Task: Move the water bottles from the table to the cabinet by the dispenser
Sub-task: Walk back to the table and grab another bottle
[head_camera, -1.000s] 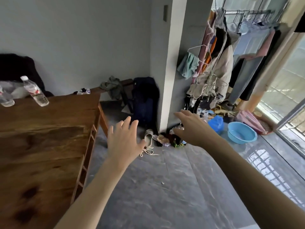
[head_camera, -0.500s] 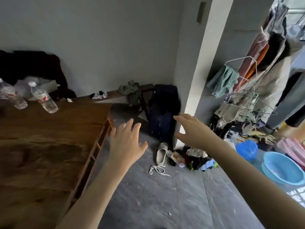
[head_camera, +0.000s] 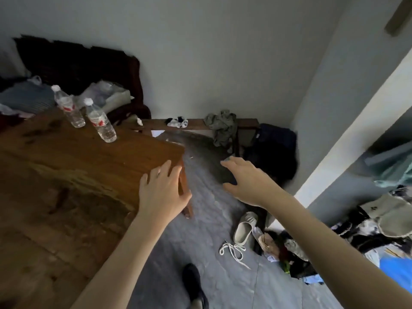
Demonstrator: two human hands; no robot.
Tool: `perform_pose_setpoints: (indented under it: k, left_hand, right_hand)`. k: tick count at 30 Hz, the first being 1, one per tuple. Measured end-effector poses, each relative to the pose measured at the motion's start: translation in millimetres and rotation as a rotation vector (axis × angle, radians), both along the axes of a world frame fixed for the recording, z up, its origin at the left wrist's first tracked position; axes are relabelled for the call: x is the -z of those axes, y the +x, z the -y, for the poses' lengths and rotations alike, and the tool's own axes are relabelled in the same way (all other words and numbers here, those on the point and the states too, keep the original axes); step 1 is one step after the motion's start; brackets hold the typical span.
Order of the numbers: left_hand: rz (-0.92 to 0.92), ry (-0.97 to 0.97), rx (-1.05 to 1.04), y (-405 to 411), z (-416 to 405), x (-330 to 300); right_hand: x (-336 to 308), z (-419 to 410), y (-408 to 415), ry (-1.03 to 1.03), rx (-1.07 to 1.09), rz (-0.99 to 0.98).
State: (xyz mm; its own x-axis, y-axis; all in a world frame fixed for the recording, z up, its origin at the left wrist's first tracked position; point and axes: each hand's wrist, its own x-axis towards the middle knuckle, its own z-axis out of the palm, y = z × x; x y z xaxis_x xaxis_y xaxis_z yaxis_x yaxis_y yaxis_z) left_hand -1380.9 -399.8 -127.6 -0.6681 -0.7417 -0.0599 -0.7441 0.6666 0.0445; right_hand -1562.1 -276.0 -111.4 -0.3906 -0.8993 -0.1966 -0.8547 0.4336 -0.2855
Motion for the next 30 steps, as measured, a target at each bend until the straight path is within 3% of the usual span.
perform_pose_setpoints:
  k: [13,20,30]
  left_hand:
    - [-0.014,0.083,-0.168,-84,183,16]
    - [-0.013,0.125,-0.247,-119,234,32]
    - [-0.055,0.164,-0.519,-126,280,43]
  right_hand:
    - [9,199,-80,0.044,-0.146,0.013]
    - [21,278,-119,0.073,-0.249,0.060]
    - [53,403,-134,0.125,-0.576,0.077]
